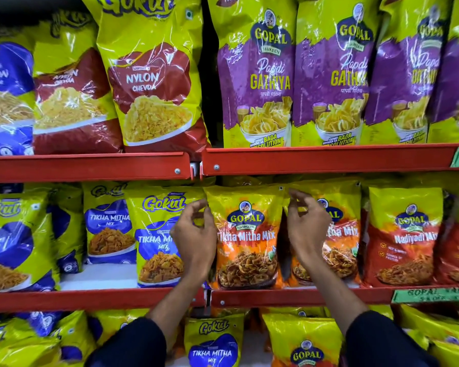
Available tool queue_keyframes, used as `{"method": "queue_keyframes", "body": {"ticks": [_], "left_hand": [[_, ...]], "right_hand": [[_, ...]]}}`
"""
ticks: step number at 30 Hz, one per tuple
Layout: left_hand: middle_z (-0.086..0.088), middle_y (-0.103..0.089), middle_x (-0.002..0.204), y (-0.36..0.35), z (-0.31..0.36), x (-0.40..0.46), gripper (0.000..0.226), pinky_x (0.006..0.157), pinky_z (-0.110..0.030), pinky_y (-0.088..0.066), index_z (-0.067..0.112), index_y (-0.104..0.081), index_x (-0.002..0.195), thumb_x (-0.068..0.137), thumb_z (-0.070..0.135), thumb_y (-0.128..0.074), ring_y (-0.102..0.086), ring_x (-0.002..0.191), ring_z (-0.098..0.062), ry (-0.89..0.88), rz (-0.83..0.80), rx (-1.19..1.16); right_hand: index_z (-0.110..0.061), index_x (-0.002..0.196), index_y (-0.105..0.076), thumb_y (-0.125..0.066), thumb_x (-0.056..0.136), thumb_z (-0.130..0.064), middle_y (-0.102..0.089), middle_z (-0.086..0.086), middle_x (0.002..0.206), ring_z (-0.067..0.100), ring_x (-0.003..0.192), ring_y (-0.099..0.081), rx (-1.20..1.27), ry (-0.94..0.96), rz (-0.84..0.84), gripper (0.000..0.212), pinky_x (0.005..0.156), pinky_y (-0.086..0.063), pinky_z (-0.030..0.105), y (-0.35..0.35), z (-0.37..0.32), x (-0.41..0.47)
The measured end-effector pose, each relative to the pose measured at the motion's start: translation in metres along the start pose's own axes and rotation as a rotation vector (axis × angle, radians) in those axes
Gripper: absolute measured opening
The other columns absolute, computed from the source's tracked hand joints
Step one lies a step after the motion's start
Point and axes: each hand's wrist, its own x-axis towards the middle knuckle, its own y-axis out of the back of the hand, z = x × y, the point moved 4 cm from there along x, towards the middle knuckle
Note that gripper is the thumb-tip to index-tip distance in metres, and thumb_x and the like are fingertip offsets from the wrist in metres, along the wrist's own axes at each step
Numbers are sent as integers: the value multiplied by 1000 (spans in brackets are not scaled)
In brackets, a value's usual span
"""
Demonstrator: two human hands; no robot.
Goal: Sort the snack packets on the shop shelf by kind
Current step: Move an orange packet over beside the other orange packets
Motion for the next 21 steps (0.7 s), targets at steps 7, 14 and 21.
{"method": "queue_keyframes", "body": {"ticks": [7,14,21], "left_hand": [[-19,-71,115,-25,15,42,29,75,-42,-52,17,-65,122,96,21,-52,-67,98,-42,-328,-298,531],[-22,-74,109,-41,2,71,35,82,-47,-56,16,-69,119,91,18,-48,-67,101,-43,-293,-380,573],[-22,-74,108,-48,-9,86,30,79,-43,-54,16,-69,117,93,23,-53,-68,102,-42,-261,-369,696]], "right_hand": [[-16,117,-69,-51,93,-14,-75,13,111,41,102,-58,-449,314,-242,29,88,-48,42,-21,-6,39],[-10,115,-68,-52,94,-17,-70,26,112,48,101,-63,-633,312,-348,28,77,-53,48,-28,-10,61],[-9,99,-73,-53,93,-14,-74,20,103,42,93,-68,-841,240,-404,22,71,-52,36,-35,-7,67]]}}
